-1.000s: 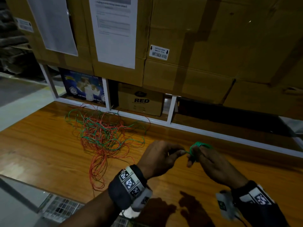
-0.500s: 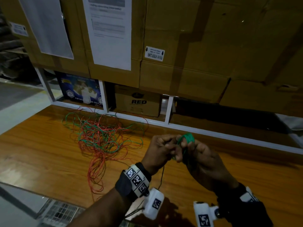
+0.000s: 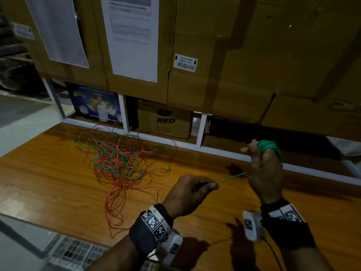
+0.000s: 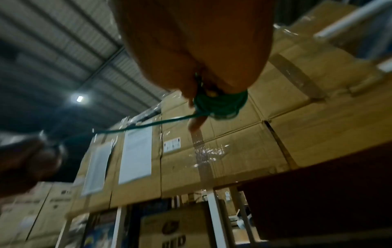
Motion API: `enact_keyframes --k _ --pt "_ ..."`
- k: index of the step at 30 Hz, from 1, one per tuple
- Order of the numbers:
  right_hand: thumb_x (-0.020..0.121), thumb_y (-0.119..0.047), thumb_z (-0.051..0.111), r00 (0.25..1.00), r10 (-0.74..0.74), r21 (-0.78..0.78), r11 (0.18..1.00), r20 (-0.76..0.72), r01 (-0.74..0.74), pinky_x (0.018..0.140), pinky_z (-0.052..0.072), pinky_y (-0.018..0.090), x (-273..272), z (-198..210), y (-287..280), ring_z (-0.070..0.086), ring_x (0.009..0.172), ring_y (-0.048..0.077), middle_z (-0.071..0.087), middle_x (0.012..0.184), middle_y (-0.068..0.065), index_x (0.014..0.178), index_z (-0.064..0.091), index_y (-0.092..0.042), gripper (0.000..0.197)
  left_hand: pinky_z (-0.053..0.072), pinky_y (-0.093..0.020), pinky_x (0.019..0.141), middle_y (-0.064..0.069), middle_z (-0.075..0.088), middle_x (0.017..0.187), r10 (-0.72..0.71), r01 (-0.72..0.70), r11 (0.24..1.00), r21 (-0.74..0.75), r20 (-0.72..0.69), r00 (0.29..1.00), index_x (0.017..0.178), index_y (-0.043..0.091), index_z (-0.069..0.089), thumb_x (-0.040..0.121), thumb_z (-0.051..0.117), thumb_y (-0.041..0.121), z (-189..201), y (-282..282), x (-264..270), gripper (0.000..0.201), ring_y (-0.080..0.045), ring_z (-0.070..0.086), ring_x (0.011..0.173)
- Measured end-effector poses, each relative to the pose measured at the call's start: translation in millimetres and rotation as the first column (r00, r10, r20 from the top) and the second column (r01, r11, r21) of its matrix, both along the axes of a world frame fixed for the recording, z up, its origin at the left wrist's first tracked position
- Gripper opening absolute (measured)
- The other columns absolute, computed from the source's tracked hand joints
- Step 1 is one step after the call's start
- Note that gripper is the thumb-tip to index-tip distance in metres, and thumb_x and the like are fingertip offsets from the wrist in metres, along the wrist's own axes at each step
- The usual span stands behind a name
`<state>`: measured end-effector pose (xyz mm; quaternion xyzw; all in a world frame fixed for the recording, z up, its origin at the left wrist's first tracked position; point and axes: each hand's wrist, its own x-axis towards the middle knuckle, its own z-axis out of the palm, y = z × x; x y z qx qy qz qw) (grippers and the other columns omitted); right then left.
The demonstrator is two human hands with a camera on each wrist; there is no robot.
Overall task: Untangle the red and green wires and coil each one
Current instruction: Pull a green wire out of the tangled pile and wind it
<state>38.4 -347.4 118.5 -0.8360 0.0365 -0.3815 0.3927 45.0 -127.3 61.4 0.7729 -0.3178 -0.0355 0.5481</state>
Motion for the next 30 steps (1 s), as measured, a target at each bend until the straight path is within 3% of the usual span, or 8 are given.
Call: enact_keyframes --k 3,5,10,14,20,23,27,30 --pt "0.109 -0.027 0.044 0.962 0.168 -0.191 0.959 -0.213 -0.21 0.067 0.048 0.033 -4 -31 -4 0.06 0.076 0.001 0.062 0.084 -0.009 0.086 0.054 -0.028 0.025 0.038 -0.021 0.052 0.014 0.066 0.068 0.069 -0.086 0.992 0.096 0.171 0.983 0.109 0.018 0.079 0.104 0.059 0.036 12 14 7 0.027 0.0 0.052 0.054" --pt "0.11 -0.031 0.042 0.88 0.356 -0.151 0.897 -0.314 -0.416 0.075 0.054 0.042 -15 -42 -3 0.065 0.084 0.007 0.064 0.084 -0.008 0.087 0.06 -0.025 0.03 0.035 -0.018 0.05 0.02 0.062 0.062 0.129 -0.153 0.984 0.094 0.225 0.966 0.105 0.018 0.08 0.103 0.06 0.034 19 24 13 0.026 0.001 0.052 0.053" --pt "0.105 -0.052 0.044 0.39 0.693 0.42 0.696 -0.607 -0.582 0.101 0.05 0.043 -42 -34 28 0.07 0.101 0.017 0.075 0.097 0.007 0.105 0.068 -0.008 0.049 0.041 -0.034 0.05 0.009 0.056 0.058 0.061 -0.104 0.983 0.148 0.272 0.96 0.08 0.033 0.07 0.104 0.059 0.034 37 38 27 0.026 -0.01 0.051 0.053" --pt "0.101 -0.039 0.055 0.242 0.82 0.594 0.549 -0.518 -0.588 0.101 0.051 0.037 -51 -33 41 0.068 0.108 0.026 0.074 0.097 0.007 0.107 0.07 -0.01 0.033 0.045 -0.033 0.053 0.002 0.061 0.06 0.026 -0.049 0.994 0.094 0.232 0.972 0.087 0.022 0.073 0.103 0.061 0.032 37 30 32 0.022 -0.009 0.055 0.052" --pt "0.099 -0.039 0.063 0.231 0.972 0.777 0.167 -0.028 -0.607 0.101 0.048 0.051 -58 -14 44 0.06 0.12 0.042 0.068 0.088 0.016 0.106 0.06 -0.002 0.038 0.042 -0.02 0.057 -0.006 0.064 0.064 0.033 -0.03 0.986 -0.164 0.011 0.999 0.095 0.011 0.079 0.101 0.063 0.019 27 18 36 0.018 -0.005 0.055 0.054" --pt "0.099 -0.04 0.061 0.247 0.959 0.77 0.053 0.138 -0.635 0.097 0.051 0.038 -56 9 50 0.064 0.112 0.03 0.069 0.088 0.01 0.104 0.068 -0.014 0.028 0.042 -0.019 0.052 -0.007 0.063 0.066 -0.123 0.063 0.935 -0.35 -0.151 0.981 0.094 0.002 0.073 0.1 0.06 0.021 24 3 24 0.025 -0.008 0.054 0.05" --pt "0.099 -0.033 0.044 0.55 0.756 0.814 0.039 0.355 -0.579 0.087 0.058 0.032 -49 39 59 0.067 0.114 0.024 0.071 0.088 0.006 0.095 0.069 -0.016 0.03 0.032 -0.021 0.047 -0.004 0.057 0.062 -0.159 0.075 0.93 -0.36 -0.208 0.965 0.086 0.018 0.076 0.102 0.06 0.023 19 -13 10 0.023 -0.016 0.043 0.05" --pt "0.099 -0.03 0.044 0.731 0.55 0.81 0.158 0.404 -0.566 0.09 0.057 0.029 -34 47 50 0.068 0.114 0.018 0.075 0.097 0.004 0.102 0.056 -0.013 0.02 0.035 -0.021 0.049 -0.002 0.057 0.061 -0.127 0.055 0.954 -0.296 -0.231 0.965 0.112 0.016 0.077 0.104 0.059 0.023 10 -17 0 0.021 -0.011 0.044 0.051"
